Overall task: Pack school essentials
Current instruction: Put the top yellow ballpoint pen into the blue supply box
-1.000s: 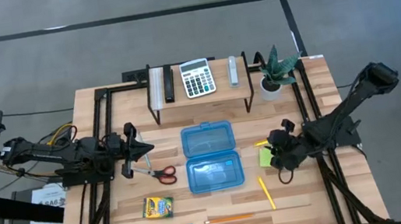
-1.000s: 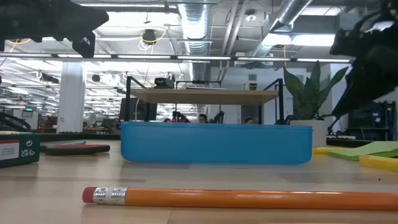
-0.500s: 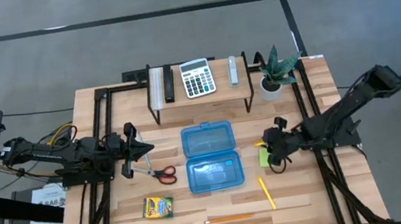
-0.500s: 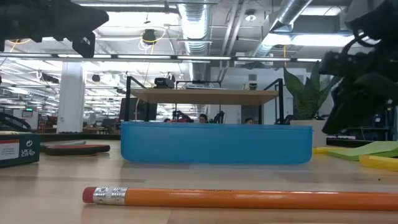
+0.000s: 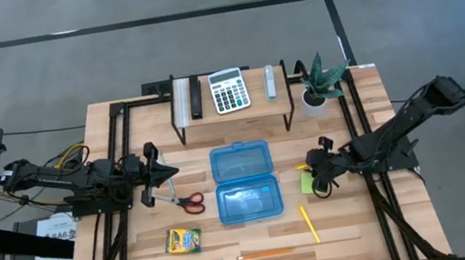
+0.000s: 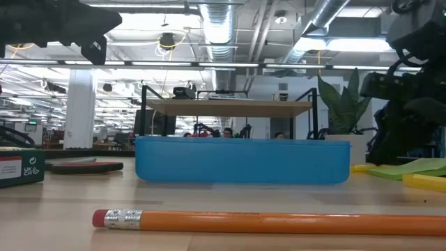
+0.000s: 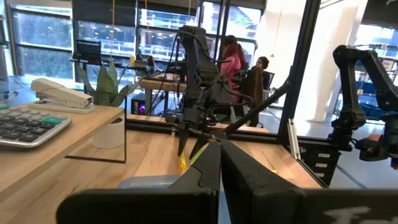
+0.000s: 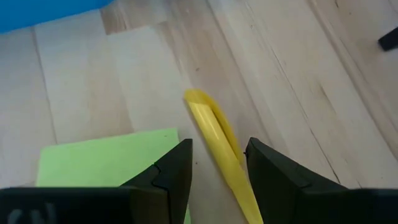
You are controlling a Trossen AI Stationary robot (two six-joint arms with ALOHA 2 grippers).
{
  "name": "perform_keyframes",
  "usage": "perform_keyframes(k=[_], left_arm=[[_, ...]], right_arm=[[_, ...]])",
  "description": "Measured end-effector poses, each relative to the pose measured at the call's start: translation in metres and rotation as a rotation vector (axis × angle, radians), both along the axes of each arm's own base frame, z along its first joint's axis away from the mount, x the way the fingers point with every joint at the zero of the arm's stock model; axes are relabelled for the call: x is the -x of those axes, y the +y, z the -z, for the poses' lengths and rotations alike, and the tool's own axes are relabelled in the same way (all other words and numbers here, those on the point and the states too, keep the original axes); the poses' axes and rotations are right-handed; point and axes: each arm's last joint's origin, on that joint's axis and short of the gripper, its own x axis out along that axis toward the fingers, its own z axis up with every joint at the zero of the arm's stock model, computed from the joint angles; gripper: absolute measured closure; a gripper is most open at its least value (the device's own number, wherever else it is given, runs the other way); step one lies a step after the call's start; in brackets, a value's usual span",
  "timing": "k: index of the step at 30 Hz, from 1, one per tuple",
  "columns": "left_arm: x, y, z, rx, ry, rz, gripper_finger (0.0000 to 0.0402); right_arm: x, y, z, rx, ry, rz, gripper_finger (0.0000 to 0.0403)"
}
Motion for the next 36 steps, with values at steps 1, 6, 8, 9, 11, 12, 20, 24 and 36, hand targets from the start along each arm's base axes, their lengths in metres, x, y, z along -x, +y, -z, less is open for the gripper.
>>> perform_keyframes(k=[1, 6, 8, 9, 11, 12, 20, 24, 36], left_arm=[[0.0, 0.0, 0.0, 0.0, 0.0, 0.0, 0.0401], [0.0, 0.0, 0.0, 0.0, 0.0, 0.0, 0.0401], [0.0, 0.0, 0.0, 0.0, 0.0, 0.0, 0.0401], [0.0, 0.0, 0.0, 0.0, 0.0, 0.0, 0.0401], [0.0, 0.0, 0.0, 0.0, 0.0, 0.0, 0.0401], [0.0, 0.0, 0.0, 0.0, 0.0, 0.0, 0.0401], [0.0, 0.001, 0.0, 0.003, 0.001, -0.025, 0.0401], [0.0, 0.001, 0.0, 0.003, 0.001, -0.025, 0.0401], [0.0, 0.001, 0.0, 0.003, 0.0, -0.026, 0.0401]], right_arm=[[0.0, 0.0, 0.0, 0.001, 0.002, 0.001, 0.0233], [-0.002, -0.005, 0.007, 0.01, 0.041, 0.036, 0.0238], [-0.004, -0.006, 0.011, 0.018, 0.061, 0.054, 0.0238], [-0.005, -0.007, 0.013, 0.017, 0.066, 0.065, 0.0238], [-0.008, -0.008, 0.016, 0.015, 0.068, 0.093, 0.024], [-0.009, -0.009, 0.018, 0.02, 0.075, 0.099, 0.0242], [-0.01, -0.011, 0.021, 0.023, 0.086, 0.113, 0.0305], [-0.01, -0.011, 0.021, 0.024, 0.089, 0.109, 0.0339], [-0.014, -0.009, 0.01, 0.005, 0.064, 0.081, 0.0348]])
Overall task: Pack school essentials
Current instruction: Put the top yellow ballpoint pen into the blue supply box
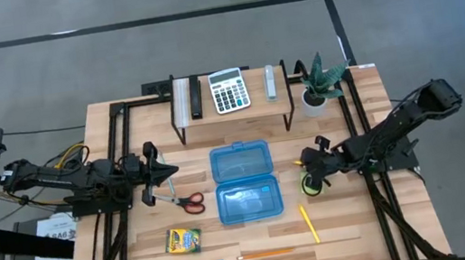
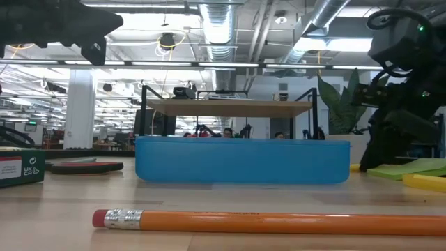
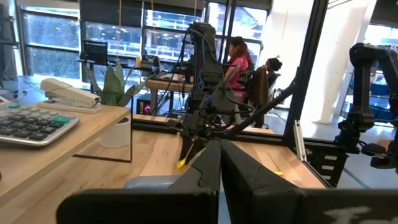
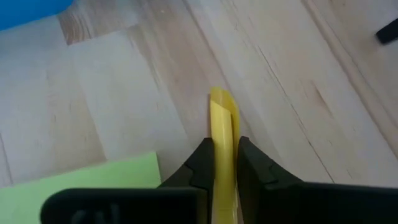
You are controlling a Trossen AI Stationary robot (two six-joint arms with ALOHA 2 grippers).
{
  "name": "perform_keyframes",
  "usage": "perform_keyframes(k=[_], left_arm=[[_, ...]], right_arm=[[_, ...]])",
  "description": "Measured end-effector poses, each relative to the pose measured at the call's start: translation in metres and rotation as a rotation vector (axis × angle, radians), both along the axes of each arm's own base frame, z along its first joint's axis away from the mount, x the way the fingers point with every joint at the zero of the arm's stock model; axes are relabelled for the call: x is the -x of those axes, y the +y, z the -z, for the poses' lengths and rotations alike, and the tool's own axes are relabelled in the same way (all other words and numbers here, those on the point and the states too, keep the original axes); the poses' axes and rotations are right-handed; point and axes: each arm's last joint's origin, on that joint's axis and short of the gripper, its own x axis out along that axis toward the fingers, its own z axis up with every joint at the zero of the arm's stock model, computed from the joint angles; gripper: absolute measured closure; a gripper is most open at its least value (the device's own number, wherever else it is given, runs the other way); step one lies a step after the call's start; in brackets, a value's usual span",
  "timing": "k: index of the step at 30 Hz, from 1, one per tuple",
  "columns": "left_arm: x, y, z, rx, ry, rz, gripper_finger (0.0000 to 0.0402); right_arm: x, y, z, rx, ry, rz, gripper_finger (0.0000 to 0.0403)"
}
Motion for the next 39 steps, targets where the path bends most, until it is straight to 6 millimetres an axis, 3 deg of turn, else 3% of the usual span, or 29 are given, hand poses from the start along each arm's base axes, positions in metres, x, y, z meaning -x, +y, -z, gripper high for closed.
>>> perform_keyframes(k=[28, 39], left_arm=[[0.0, 0.001, 0.0, 0.007, 0.001, -0.022, 0.0401], [0.0, 0.001, 0.0, 0.007, 0.001, -0.022, 0.0401]], right_arm=[[-0.005, 0.001, -0.006, 0.002, -0.028, 0.003, 0.0348], [-0.027, 0.008, -0.04, -0.001, -0.053, -0.006, 0.0348]])
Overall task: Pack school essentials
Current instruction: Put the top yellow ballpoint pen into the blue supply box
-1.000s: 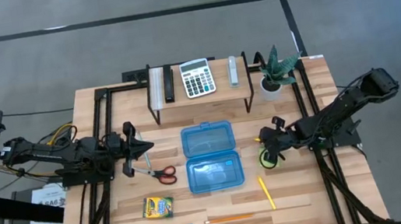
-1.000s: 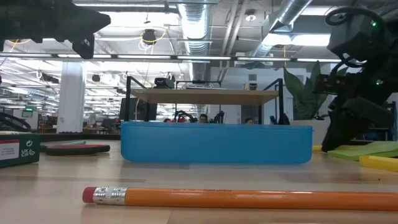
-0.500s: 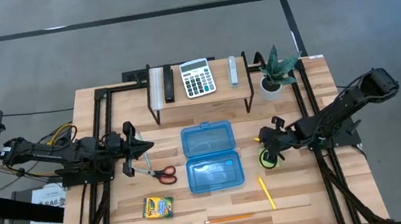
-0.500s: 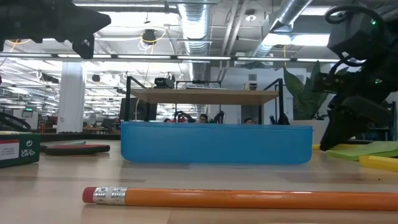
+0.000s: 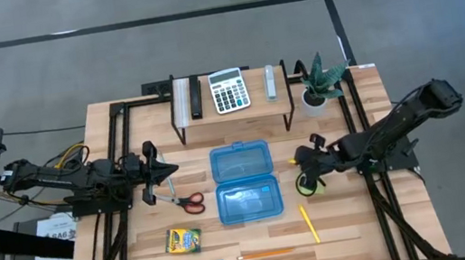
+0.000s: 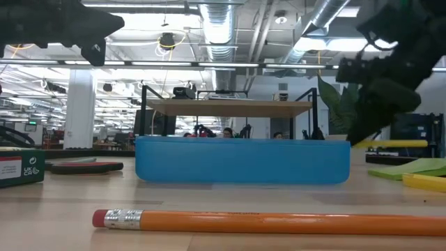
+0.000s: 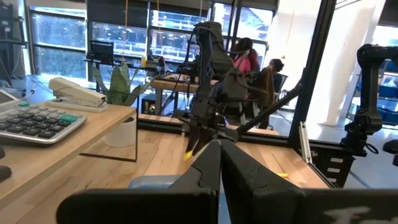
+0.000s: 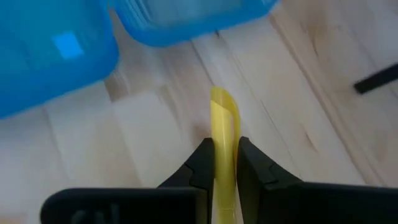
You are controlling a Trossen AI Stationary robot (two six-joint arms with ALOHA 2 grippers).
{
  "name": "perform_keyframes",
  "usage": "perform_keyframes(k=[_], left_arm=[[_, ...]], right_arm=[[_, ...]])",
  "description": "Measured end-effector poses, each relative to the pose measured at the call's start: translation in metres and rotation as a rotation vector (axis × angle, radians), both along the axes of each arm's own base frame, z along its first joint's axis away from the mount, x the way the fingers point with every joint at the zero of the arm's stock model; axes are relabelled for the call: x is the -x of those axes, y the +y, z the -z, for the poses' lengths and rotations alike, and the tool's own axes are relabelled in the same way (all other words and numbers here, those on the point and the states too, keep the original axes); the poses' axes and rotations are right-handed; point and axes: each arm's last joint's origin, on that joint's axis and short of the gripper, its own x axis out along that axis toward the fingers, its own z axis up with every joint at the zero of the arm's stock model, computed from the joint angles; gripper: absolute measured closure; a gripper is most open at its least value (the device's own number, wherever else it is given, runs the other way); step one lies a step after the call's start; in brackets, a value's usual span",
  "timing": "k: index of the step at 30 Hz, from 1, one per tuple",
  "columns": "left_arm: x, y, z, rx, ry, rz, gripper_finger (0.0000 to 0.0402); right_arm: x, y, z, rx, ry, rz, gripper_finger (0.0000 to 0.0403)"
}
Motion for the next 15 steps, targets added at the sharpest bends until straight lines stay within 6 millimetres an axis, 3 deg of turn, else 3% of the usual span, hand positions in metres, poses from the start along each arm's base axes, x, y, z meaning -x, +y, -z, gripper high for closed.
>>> perform_keyframes(k=[6, 15], left_arm=[[0.0, 0.0, 0.0, 0.0, 0.0, -0.001, 0.0401], [0.0, 0.0, 0.0, 0.001, 0.0, -0.002, 0.0401]], right_arm=[[-0.013, 0.016, -0.023, -0.019, -0.098, -0.067, 0.0348], [-0.046, 0.051, -0.059, 0.006, -0.419, -0.291, 0.0348]])
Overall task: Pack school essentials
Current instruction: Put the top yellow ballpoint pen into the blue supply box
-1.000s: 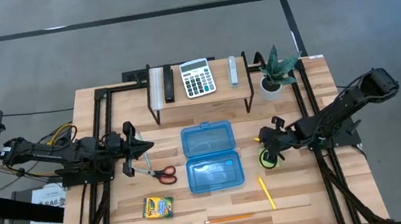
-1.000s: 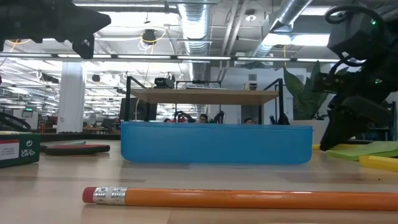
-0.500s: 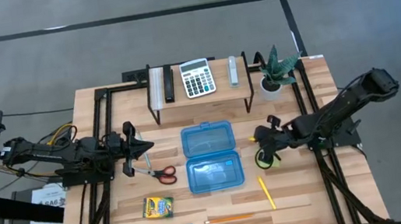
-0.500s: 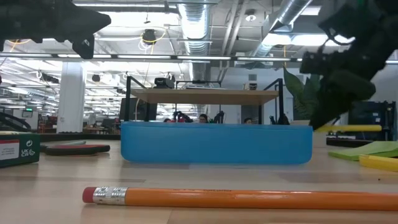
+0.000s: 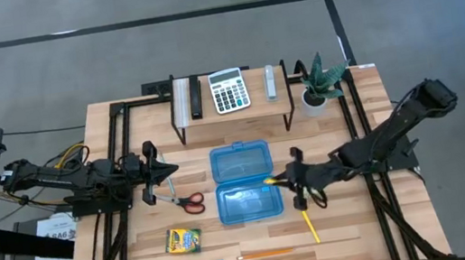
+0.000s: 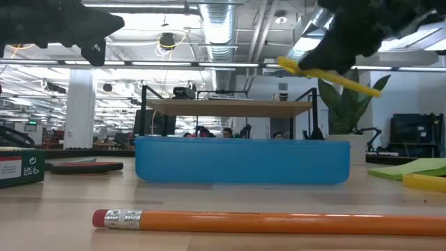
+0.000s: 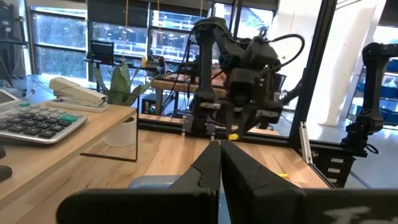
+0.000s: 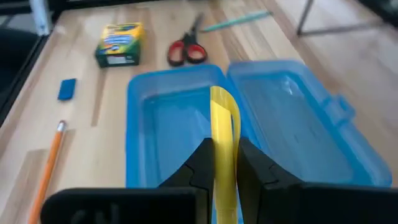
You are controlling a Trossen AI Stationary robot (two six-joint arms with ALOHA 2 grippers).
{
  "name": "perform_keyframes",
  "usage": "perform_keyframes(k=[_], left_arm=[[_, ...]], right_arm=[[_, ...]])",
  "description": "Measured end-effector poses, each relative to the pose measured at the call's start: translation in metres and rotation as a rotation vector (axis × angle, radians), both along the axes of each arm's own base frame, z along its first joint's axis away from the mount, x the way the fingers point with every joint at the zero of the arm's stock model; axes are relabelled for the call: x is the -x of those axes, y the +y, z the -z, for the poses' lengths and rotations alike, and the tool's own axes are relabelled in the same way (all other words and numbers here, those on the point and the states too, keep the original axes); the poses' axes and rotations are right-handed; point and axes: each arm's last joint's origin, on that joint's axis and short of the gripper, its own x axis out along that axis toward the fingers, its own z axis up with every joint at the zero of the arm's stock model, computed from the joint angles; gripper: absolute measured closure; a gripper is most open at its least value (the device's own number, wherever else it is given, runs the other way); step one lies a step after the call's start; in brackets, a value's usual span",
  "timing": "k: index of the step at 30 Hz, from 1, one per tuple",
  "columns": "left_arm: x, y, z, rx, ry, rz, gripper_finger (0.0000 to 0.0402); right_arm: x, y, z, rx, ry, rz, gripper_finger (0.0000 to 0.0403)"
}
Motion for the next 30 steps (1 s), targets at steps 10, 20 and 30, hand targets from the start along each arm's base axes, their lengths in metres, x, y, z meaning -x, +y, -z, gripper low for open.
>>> perform_keyframes(k=[10, 20, 30], left_arm=[[0.0, 0.0, -0.001, 0.004, -0.007, 0.0, 0.0401], [0.0, 0.0, 0.0, 0.008, -0.002, 0.003, 0.0401], [0.0, 0.0, 0.0, 0.007, -0.005, 0.002, 0.0401]], right_arm=[[-0.072, 0.019, 0.011, 0.131, 0.16, -0.121, 0.0348], [-0.099, 0.021, 0.033, 0.107, 0.276, -0.166, 0.0348], [-0.101, 0.022, 0.033, 0.104, 0.261, -0.18, 0.0311]])
